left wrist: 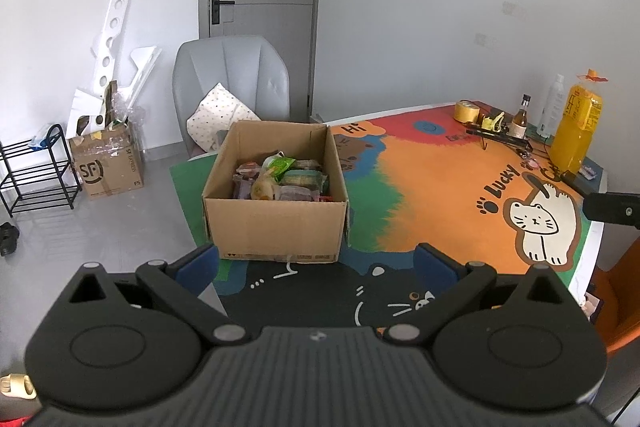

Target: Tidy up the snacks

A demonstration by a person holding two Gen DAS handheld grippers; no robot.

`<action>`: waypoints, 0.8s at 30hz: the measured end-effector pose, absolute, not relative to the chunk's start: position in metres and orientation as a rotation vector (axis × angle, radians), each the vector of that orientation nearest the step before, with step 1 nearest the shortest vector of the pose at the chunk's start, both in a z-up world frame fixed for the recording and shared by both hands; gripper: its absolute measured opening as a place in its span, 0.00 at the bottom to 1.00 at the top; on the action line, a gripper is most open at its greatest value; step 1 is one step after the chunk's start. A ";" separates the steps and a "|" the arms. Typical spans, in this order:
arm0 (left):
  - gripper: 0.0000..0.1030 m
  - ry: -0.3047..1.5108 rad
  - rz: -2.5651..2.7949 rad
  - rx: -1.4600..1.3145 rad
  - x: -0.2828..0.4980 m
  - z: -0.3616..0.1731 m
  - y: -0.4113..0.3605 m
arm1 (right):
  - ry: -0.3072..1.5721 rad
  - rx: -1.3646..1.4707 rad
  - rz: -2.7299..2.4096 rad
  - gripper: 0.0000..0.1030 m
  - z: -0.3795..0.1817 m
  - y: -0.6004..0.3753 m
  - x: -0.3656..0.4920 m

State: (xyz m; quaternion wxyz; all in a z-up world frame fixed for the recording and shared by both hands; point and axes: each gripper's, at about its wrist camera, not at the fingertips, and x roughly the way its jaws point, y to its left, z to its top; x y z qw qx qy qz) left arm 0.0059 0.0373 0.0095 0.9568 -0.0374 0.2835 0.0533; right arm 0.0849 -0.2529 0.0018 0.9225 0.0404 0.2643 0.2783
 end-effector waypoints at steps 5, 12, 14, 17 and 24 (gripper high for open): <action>1.00 0.574 0.113 -0.076 0.006 0.010 0.037 | 0.541 0.078 0.573 1.00 0.002 -0.252 0.084; 1.00 0.573 0.114 -0.077 0.006 0.012 0.037 | 0.539 0.075 0.575 1.00 0.002 -0.251 0.082; 1.00 0.571 0.114 -0.077 0.006 0.012 0.037 | 0.538 0.072 0.575 1.00 0.002 -0.251 0.082; 1.00 0.573 0.114 -0.078 0.006 0.012 0.037 | 0.539 0.075 0.575 1.00 0.002 -0.251 0.081; 1.00 0.573 0.108 -0.083 0.006 0.012 0.037 | 0.542 0.070 0.578 1.00 0.001 -0.249 0.081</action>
